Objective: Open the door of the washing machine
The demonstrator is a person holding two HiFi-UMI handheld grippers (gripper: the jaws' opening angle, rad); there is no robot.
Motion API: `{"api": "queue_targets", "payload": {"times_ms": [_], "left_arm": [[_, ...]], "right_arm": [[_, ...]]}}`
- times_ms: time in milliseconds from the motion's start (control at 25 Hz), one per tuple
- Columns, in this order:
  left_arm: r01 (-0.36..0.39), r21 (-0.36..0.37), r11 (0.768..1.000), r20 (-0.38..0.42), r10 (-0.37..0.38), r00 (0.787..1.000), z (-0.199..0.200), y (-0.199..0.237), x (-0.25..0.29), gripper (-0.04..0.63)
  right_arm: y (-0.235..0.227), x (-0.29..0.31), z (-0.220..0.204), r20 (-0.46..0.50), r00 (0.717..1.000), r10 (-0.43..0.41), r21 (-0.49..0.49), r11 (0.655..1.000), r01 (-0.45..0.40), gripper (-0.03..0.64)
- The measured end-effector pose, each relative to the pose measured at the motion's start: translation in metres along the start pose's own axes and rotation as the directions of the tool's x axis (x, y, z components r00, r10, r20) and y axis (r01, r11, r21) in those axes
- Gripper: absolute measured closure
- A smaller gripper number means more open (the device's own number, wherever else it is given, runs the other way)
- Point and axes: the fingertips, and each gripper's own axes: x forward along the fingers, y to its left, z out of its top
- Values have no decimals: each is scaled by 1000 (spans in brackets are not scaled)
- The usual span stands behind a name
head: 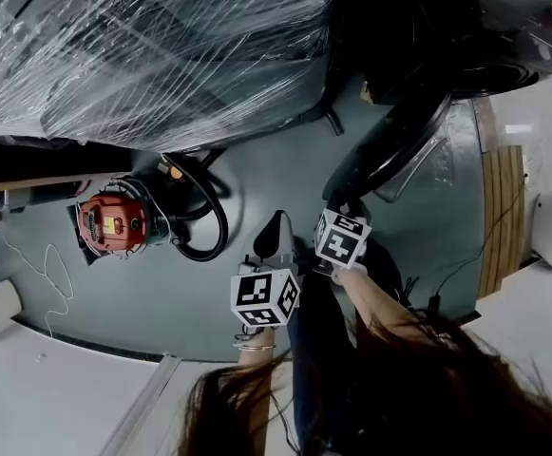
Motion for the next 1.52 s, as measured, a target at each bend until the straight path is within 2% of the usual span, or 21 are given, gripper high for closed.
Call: {"api": "queue_targets", "payload": {"times_ms": [800, 1520], "left_arm": [[40, 25, 999, -32, -39, 999, 10, 37, 2, 583], [64, 32, 997, -58, -62, 996, 7, 59, 2, 583]], "right_arm": [[42, 22, 26, 31, 999, -9, 67, 998, 7, 505], [75, 41, 50, 45, 999, 23, 59, 998, -25, 495]]}}
